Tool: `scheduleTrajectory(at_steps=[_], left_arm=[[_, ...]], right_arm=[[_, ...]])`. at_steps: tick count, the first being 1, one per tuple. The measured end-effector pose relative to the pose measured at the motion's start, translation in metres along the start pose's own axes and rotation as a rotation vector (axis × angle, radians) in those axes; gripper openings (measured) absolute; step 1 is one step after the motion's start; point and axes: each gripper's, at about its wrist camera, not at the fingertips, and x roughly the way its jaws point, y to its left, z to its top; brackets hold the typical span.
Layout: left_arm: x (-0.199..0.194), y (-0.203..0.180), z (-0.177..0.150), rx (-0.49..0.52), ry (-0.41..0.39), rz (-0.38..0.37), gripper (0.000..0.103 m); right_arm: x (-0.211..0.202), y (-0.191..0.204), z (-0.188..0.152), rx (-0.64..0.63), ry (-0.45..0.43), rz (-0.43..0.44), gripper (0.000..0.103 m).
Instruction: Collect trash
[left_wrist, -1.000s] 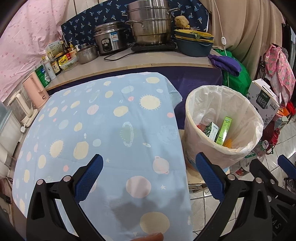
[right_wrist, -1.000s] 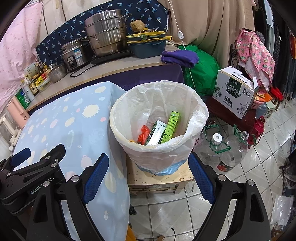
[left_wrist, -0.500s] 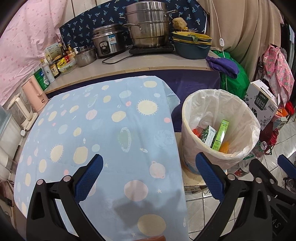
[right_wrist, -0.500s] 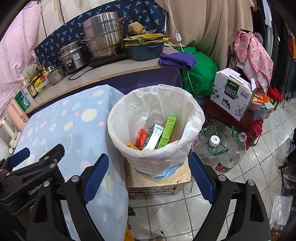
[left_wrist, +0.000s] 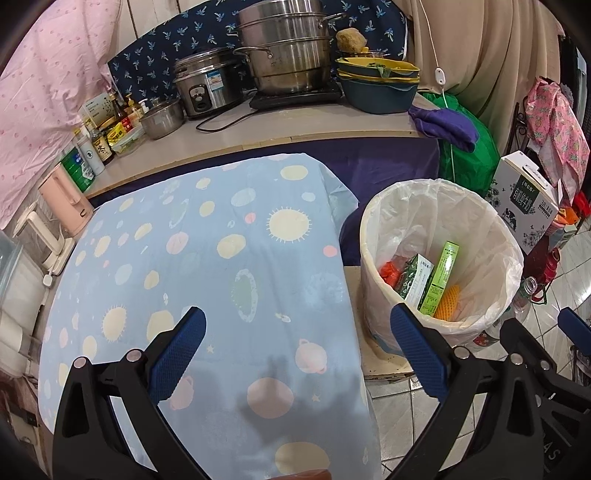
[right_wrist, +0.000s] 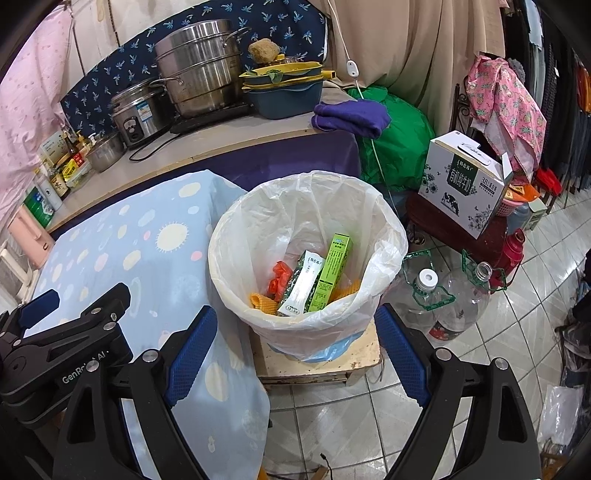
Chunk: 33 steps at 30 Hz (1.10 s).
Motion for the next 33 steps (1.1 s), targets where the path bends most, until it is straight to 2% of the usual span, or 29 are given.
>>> scheduleTrajectory(at_steps=[33], left_arm=[[0.013, 0.01, 0.011, -0.004, 0.032, -0.013, 0.095]], right_arm=[[0.006, 0.008, 0.012, -0.005, 0.018, -0.019, 0.084]])
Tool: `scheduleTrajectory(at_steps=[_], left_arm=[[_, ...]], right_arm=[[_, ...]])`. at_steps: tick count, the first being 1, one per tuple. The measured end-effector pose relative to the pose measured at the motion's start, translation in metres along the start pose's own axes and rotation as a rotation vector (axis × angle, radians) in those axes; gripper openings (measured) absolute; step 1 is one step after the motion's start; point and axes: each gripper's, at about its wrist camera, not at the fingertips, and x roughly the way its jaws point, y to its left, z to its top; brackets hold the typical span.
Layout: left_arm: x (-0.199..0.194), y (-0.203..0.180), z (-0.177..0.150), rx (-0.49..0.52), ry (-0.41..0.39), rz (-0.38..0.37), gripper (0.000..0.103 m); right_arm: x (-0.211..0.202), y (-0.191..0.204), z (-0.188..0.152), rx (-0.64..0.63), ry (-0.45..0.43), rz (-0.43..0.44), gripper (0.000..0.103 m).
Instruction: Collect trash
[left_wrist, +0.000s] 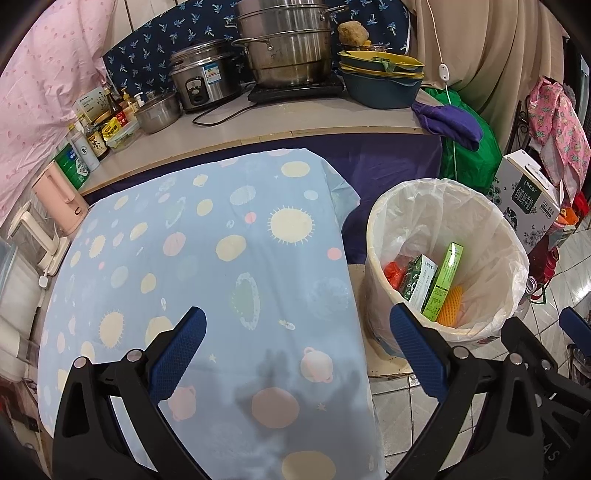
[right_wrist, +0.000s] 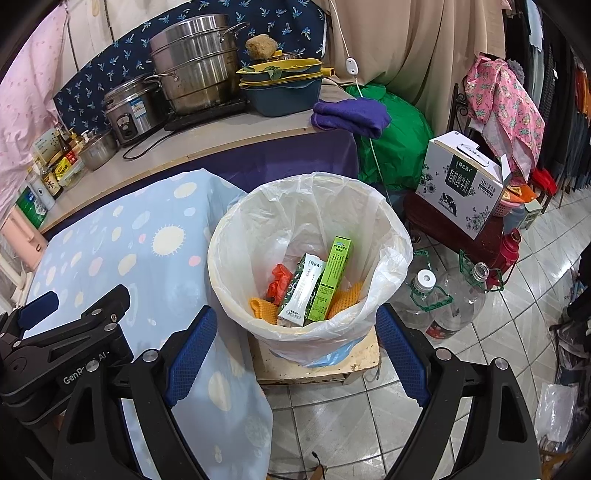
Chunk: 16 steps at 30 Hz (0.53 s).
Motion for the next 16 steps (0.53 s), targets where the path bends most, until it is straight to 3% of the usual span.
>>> scheduleTrajectory(at_steps=[16], left_arm=[[0.0026, 0.0064, -0.0035, -0.012, 0.011, -0.009, 0.095]], right_arm=[[-0.0006, 0.0023, -0.0004, -0.007, -0.003, -0.007, 0.084]])
